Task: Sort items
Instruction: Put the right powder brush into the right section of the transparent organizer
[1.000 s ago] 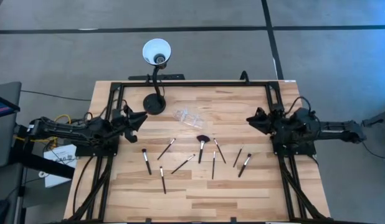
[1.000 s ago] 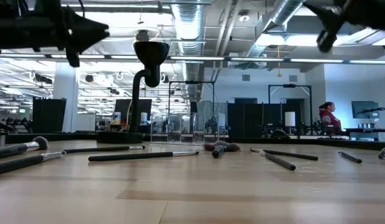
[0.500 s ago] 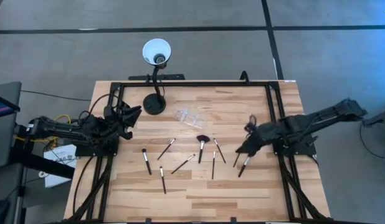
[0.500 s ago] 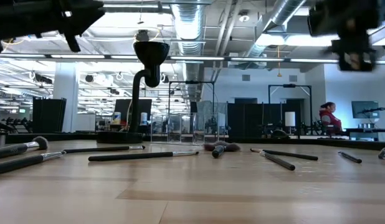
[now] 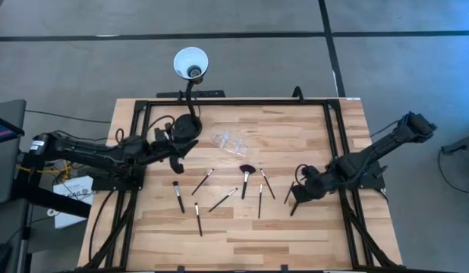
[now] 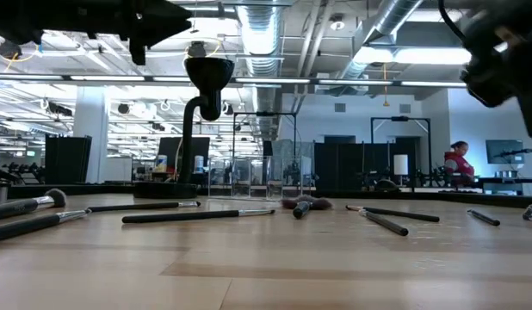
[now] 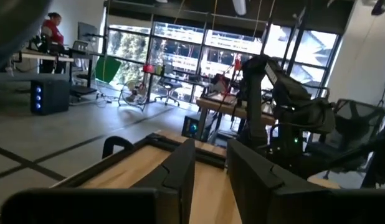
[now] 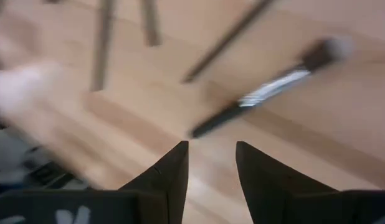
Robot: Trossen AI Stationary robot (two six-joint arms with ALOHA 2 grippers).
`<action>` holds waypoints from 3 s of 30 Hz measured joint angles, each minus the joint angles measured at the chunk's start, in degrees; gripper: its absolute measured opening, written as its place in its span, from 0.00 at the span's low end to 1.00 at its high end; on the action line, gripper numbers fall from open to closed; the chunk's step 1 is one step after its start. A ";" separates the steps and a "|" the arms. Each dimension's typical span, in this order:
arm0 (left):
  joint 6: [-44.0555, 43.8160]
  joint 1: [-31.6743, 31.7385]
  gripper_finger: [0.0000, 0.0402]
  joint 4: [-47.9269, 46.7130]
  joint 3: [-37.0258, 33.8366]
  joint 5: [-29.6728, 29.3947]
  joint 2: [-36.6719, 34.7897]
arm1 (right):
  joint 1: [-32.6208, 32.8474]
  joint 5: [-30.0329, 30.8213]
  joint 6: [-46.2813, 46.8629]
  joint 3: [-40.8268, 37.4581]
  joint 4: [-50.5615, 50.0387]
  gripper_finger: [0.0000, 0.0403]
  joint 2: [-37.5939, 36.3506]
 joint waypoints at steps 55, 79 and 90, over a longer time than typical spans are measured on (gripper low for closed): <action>-0.17 0.01 0.22 0.81 0.04 7.95 0.11 | -2.27 13.23 -19.95 -0.01 8.99 0.30 17.44; -0.07 0.00 0.22 1.20 0.04 7.93 0.15 | -3.62 30.36 -42.38 5.26 17.12 0.02 10.46; -0.09 0.00 0.22 2.22 0.04 7.93 0.16 | -12.80 49.54 -110.62 5.50 74.83 0.02 12.13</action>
